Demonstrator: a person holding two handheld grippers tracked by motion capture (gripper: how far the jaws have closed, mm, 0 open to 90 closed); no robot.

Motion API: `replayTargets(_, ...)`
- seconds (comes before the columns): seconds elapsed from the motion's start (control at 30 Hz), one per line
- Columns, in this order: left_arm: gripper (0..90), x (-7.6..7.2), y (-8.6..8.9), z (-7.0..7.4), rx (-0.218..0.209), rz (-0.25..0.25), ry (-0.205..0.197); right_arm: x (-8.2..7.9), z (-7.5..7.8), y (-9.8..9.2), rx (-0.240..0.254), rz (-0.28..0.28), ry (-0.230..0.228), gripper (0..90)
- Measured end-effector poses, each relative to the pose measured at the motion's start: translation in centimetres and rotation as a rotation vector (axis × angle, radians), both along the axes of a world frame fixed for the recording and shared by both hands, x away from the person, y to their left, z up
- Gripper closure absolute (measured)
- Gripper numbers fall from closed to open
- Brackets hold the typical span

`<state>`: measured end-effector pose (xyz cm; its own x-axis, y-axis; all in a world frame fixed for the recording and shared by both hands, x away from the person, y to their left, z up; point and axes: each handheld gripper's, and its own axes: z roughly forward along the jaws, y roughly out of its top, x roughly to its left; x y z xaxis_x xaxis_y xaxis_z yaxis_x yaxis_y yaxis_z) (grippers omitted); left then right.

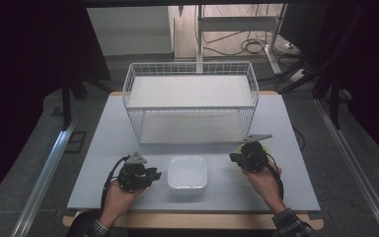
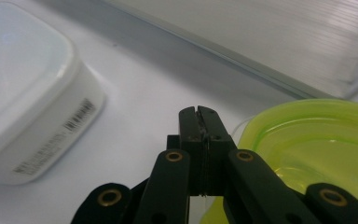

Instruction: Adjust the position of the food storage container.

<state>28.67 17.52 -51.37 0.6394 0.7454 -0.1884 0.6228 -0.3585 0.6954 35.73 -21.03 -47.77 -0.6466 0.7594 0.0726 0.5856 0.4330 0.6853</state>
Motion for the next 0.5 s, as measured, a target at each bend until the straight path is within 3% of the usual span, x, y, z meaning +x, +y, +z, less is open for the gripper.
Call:
replayTargets(0.2, 68.5, 0.0, 0.1, 0.0, 0.003, 0.0, -0.006, 0.3, 0.0, -0.9, -0.008, -0.033, -0.007, 88.7)
replayTargets(0.33, 59.6, 0.0, 0.4, 0.1, -0.013, 0.017, -0.012, -0.4, 0.3, -0.8, 0.01, -0.002, -0.026, 85.6)
replayTargets(0.47, 49.9, -0.1, 0.8, 0.3, -0.021, 0.021, -0.03, -1.7, 0.7, -0.6, 0.036, 0.027, -0.066, 72.5)
replayTargets(0.5, 44.4, -0.1, 1.1, 0.3, -0.018, 0.023, -0.045, -2.1, 0.8, -0.6, 0.05, 0.037, -0.078, 63.3)
